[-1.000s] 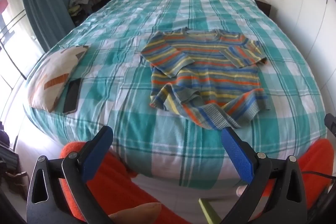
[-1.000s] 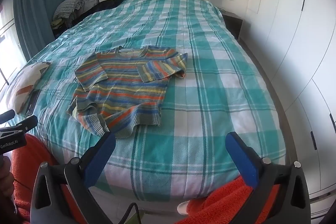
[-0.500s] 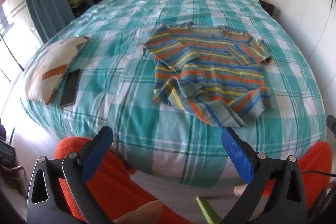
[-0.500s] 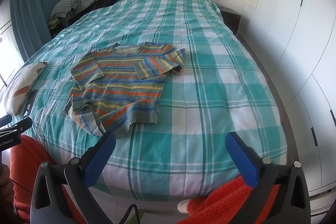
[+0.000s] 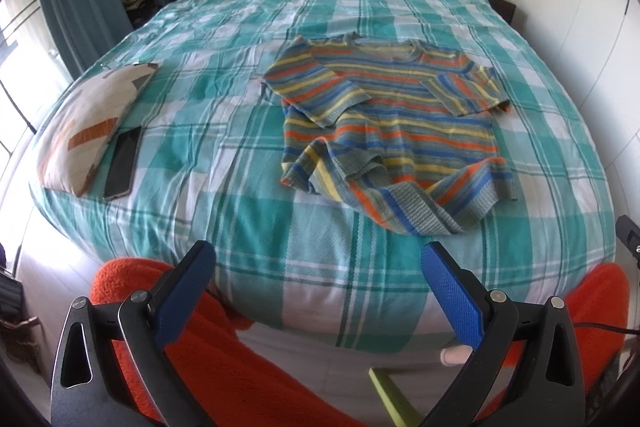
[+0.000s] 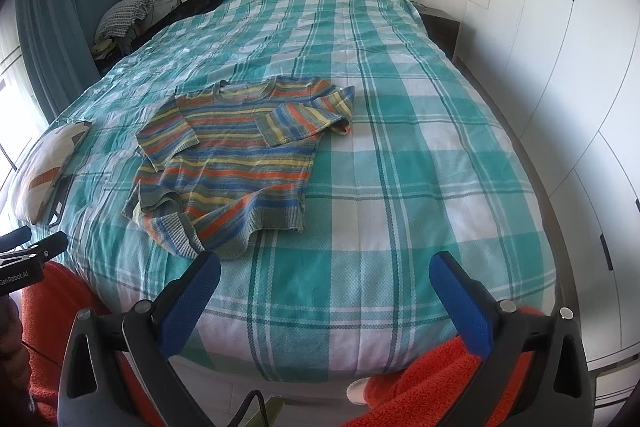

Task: Fold small clothes

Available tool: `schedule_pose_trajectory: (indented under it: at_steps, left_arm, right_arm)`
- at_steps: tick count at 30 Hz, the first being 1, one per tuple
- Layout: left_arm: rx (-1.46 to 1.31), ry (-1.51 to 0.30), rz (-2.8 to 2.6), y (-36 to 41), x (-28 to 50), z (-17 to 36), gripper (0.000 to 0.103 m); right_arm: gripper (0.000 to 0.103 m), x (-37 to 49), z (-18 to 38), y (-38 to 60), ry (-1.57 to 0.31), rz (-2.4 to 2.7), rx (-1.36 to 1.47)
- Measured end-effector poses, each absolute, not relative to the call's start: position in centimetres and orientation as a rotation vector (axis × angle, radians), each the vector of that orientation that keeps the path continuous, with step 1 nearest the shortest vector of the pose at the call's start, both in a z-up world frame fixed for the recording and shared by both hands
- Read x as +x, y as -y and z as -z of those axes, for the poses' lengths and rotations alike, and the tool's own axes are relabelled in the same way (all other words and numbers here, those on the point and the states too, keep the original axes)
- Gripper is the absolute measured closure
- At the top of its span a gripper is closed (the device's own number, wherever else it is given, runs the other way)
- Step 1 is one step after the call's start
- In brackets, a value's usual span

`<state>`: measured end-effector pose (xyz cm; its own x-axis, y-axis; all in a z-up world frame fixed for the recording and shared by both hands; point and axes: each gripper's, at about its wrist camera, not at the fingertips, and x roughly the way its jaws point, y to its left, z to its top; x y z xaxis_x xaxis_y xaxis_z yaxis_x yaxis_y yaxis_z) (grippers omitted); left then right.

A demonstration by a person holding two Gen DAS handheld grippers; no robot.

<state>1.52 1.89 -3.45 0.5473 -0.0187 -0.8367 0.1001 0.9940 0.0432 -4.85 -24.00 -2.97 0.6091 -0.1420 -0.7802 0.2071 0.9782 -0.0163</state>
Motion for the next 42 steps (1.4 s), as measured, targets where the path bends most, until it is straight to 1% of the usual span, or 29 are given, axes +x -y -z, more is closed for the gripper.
schedule_pose_trajectory:
  at_steps: [7, 15, 22, 24, 27, 28, 29, 30, 31, 32, 33, 34, 35, 36, 37, 38, 40, 42]
  left_arm:
    - [0.073, -0.999, 0.112, -2.4, 2.1, 3.8, 0.000]
    - [0.012, -0.989, 0.228, -3.8, 6.5, 4.1, 0.000]
    - [-0.147, -1.116, 0.288, -3.3, 13.5, 9.0, 0.001]
    - [-0.142, -1.138, 0.284, -2.7, 15.1, 10.7, 0.001]
    - [-0.113, -1.173, 0.273, -1.6, 16.9, 12.9, 0.006]
    - [-0.108, -1.179, 0.275, -1.2, 17.4, 13.5, 0.015]
    - [-0.099, -1.198, 0.270, -0.8, 17.9, 14.2, 0.027]
    - [-0.105, -1.217, 0.271, -0.5, 18.4, 14.7, 0.034]
    - [-0.115, -1.228, 0.274, -0.5, 18.7, 15.1, 0.048]
    - [-0.129, -1.237, 0.278, -0.3, 19.1, 15.5, 0.067]
    - [-0.139, -1.241, 0.285, -0.3, 19.2, 15.7, 0.081]
    - [-0.155, -1.246, 0.296, -0.2, 19.4, 16.0, 0.099]
    - [-0.168, -1.240, 0.303, -0.5, 19.3, 16.0, 0.100]
    - [-0.184, -1.228, 0.310, -1.0, 19.1, 15.7, 0.100]
    - [-0.199, -1.219, 0.322, -1.7, 18.6, 15.1, 0.101]
    - [-0.210, -1.211, 0.331, -2.5, 18.3, 14.5, 0.101]
    - [-0.236, -1.169, 0.365, -5.2, 16.3, 12.1, 0.101]
    - [-0.237, -1.145, 0.400, -7.9, 14.1, 9.9, 0.101]
  right_arm:
    - [0.000, -4.8, 3.9, 23.3, -0.918, 0.161, 0.079]
    - [0.000, -4.7, 3.9, 23.6, -0.909, 0.168, 0.078]
    - [0.000, -4.1, 4.6, 25.0, -0.881, 0.146, 0.064]
    - [0.000, -3.4, 5.2, 26.1, -0.864, 0.115, 0.083]
    - [0.000, -1.5, 7.2, 28.3, -0.851, 0.080, 0.151]
    - [0.000, -0.3, 8.3, 28.9, -0.869, 0.061, 0.174]
    - [0.000, 1.1, 9.7, 29.5, -0.904, 0.026, 0.211]
    - [0.000, 2.0, 10.7, 29.7, -0.926, -0.013, 0.251]
    - [0.001, 3.2, 12.1, 30.0, -0.949, -0.070, 0.313]
    - [0.002, 4.4, 13.4, 30.2, -0.964, -0.126, 0.385]
    - [0.005, 5.5, 14.8, 30.2, -0.972, -0.182, 0.453]
    - [0.007, 6.5, 15.9, 30.2, -0.975, -0.216, 0.497]
    - [0.015, 7.6, 17.1, 30.2, -0.978, -0.233, 0.537]
    - [0.041, 8.5, 18.0, 30.2, -0.979, -0.250, 0.574]
    - [0.062, 9.2, 18.9, 30.3, -0.980, -0.280, 0.615]
    - [0.098, 9.6, 19.4, 30.3, -0.991, -0.289, 0.649]
    - [0.098, 8.5, 17.9, 30.7, -0.965, -0.281, 0.680]
    - [0.099, 6.5, 15.3, 30.5, -0.942, -0.336, 0.660]
